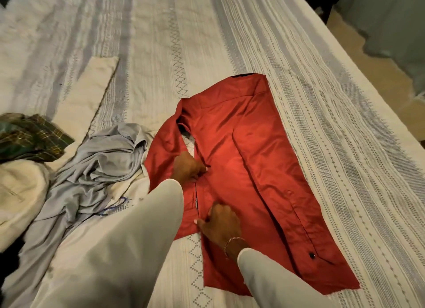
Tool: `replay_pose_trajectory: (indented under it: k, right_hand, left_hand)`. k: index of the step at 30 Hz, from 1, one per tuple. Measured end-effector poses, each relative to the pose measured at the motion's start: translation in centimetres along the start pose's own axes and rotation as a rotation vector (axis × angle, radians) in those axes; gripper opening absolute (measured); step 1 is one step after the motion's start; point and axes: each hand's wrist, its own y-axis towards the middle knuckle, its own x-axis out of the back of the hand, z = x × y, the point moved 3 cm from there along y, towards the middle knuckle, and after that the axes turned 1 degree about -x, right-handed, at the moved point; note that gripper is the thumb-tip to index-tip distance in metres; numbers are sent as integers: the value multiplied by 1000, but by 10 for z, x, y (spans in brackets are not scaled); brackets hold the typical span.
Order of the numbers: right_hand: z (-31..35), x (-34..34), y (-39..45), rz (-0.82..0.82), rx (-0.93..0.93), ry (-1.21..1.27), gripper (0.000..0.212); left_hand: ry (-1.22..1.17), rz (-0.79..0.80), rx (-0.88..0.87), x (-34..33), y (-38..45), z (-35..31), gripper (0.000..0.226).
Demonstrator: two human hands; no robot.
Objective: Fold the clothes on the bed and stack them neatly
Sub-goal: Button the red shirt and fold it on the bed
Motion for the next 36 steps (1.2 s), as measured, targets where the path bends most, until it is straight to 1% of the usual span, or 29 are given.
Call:
replay_pose_trajectory:
  k: [2,4,7,9,11,13,14,16,19,22,23,25,27,28,30,31,32,34,35,36]
  right_hand:
    - [6,-3,3,16,9,-62,47]
    - [11,-4,4,30,24,-88,40]
    - [11,-3,4,25,0,-28,34]
    - [11,-3,4,21,-13,12,30]
    - [10,-6,5,26,-2,55,24]
    - [8,-8,5,30,-22,113,18]
    - [6,-8,3,19,-33,153,17]
    - [1,-5,-1,-5,-42,201,20]
    - [-7,-7,-7,-10,-26,165,32]
    - [-12,-11,-13,-9,-57,129,50]
    - [-12,-13,-16,-9,-56,89,51]
    - [-13,-15,-19,-1,-32,57,37]
    - [-14,-12,-22,0,-17,122,18]
    - [-16,-11,-22,17,-14,166,10]
    - [-21,-7,-21,34,14,208,28]
    - [-25,-4,-21,49,25,213,33]
    - [-28,-1,-21,54,34,220,35]
    - [-33,5,-19,61,28,270,36]
    - [-37,8,-18,67,21,297,37]
    - [-40,11,-18,71,26,324,39]
  left_hand:
    - [48,24,-16,-5,-7,7,25]
    - [91,30,-3,-11,-10,14,28]
    - [137,-24,-69,-16,-10,25,20]
    - [140,-49,-74,-24,11,39,16]
    - [129,-56,-91,-31,22,48,26]
    - [85,-73,-101,-24,-1,43,37]
    - [44,-76,-102,-20,-13,40,38]
    - [-94,-74,-54,-16,-31,34,36]
    - [-269,-72,64,-17,-41,26,40]
    - [-310,-51,78,-19,-46,15,40]
    - [-296,-50,71,-18,-49,13,40]
    - [-245,-91,52,-14,-51,14,42]
    - [-126,-157,18,-5,-53,14,53]
    - [-62,-188,25,0,-53,14,67]
    - [-11,-272,71,3,-26,32,108]
    - [-9,-318,79,-1,-3,46,120]
    - [-20,-333,70,-7,20,62,123]
    - [-32,-348,53,-8,3,52,112]
    - [-48,-346,17,-5,-27,31,99]
    - [-56,-326,-8,-5,-46,17,82]
